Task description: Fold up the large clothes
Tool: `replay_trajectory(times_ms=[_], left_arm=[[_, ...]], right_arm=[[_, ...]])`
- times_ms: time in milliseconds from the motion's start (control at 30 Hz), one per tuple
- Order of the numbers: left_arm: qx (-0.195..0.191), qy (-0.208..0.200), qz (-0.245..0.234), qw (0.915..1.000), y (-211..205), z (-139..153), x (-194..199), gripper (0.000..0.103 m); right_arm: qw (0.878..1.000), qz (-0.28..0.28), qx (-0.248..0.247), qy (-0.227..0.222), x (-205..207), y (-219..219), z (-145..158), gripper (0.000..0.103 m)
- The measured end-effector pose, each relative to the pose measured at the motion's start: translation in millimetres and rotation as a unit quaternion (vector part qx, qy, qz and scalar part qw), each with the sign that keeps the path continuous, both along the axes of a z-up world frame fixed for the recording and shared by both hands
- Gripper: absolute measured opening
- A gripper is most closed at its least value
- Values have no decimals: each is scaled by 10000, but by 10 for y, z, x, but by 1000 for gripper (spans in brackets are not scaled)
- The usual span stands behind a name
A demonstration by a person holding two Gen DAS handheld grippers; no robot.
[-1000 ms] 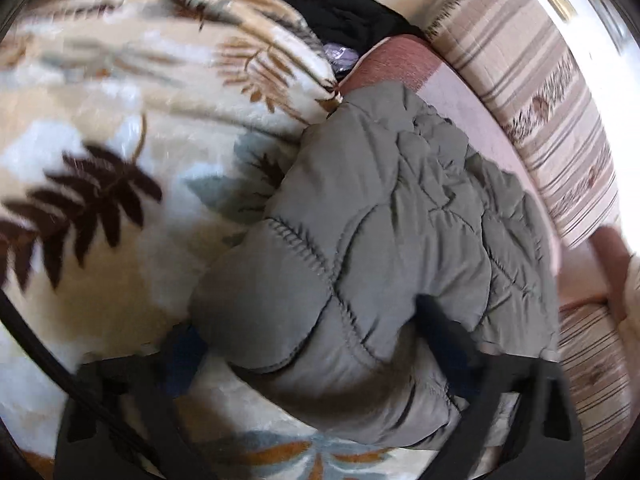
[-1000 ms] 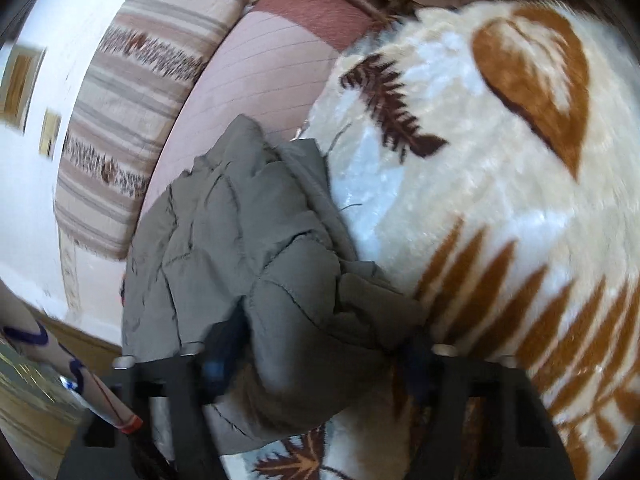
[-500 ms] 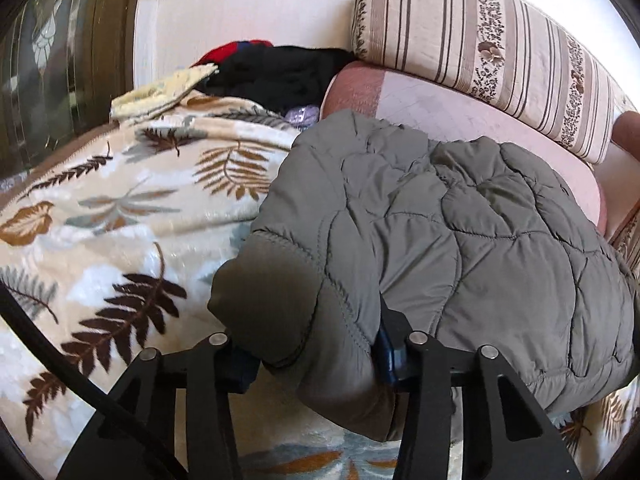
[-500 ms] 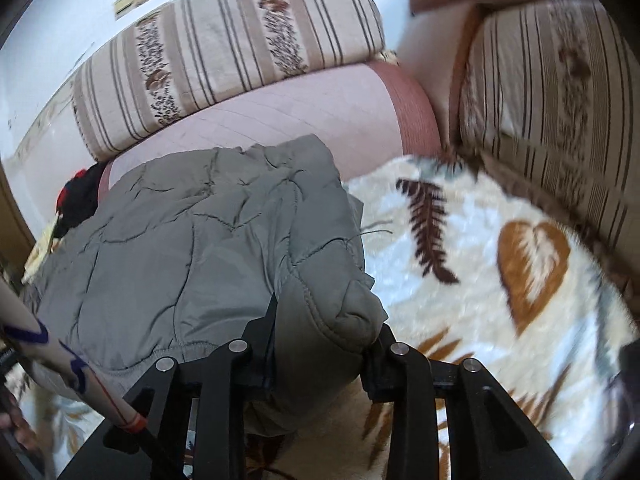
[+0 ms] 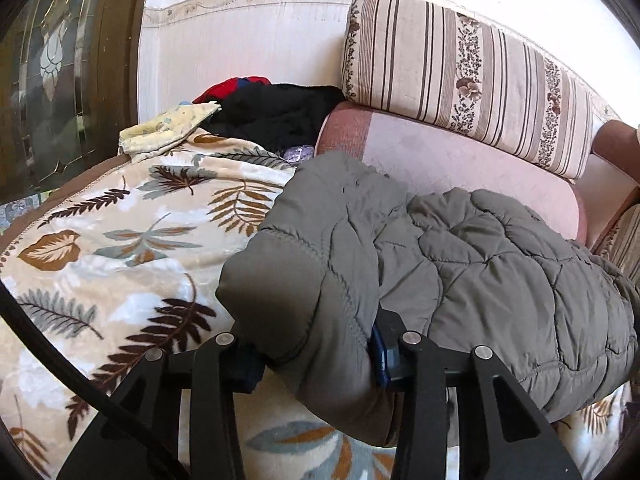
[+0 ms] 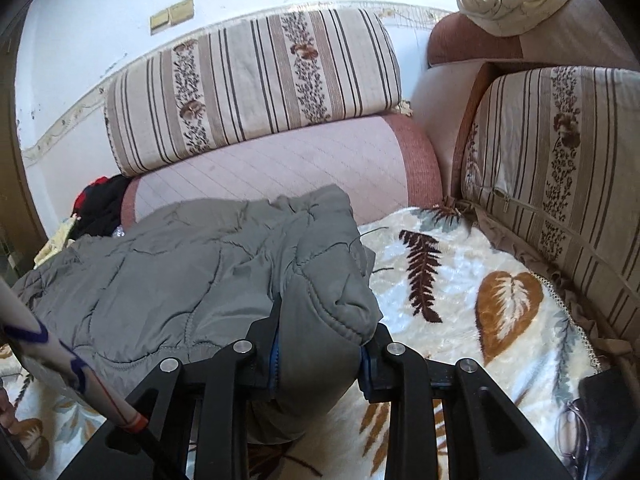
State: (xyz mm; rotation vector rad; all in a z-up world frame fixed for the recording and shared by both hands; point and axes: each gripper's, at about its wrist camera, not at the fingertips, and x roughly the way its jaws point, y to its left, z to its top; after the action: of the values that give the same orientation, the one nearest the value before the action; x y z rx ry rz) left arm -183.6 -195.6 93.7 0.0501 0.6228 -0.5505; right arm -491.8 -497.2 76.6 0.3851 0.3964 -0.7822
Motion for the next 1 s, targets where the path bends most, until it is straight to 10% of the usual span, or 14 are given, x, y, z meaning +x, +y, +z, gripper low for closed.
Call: replay_trajectory(times_ms=[333, 700, 1000], left_arm=[[-59, 139, 34, 9999, 548, 48, -563, 40], [606, 179, 12, 9980, 848, -488, -1129, 47], [372, 345, 435, 9978, 1182, -492, -1559, 57]], right_arm=[[9996, 52, 168, -227, -527, 451, 125, 31], [9957, -80, 872, 309, -1054, 775, -458, 32], [9899, -89, 1396, 207, -1280, 818, -594, 54]])
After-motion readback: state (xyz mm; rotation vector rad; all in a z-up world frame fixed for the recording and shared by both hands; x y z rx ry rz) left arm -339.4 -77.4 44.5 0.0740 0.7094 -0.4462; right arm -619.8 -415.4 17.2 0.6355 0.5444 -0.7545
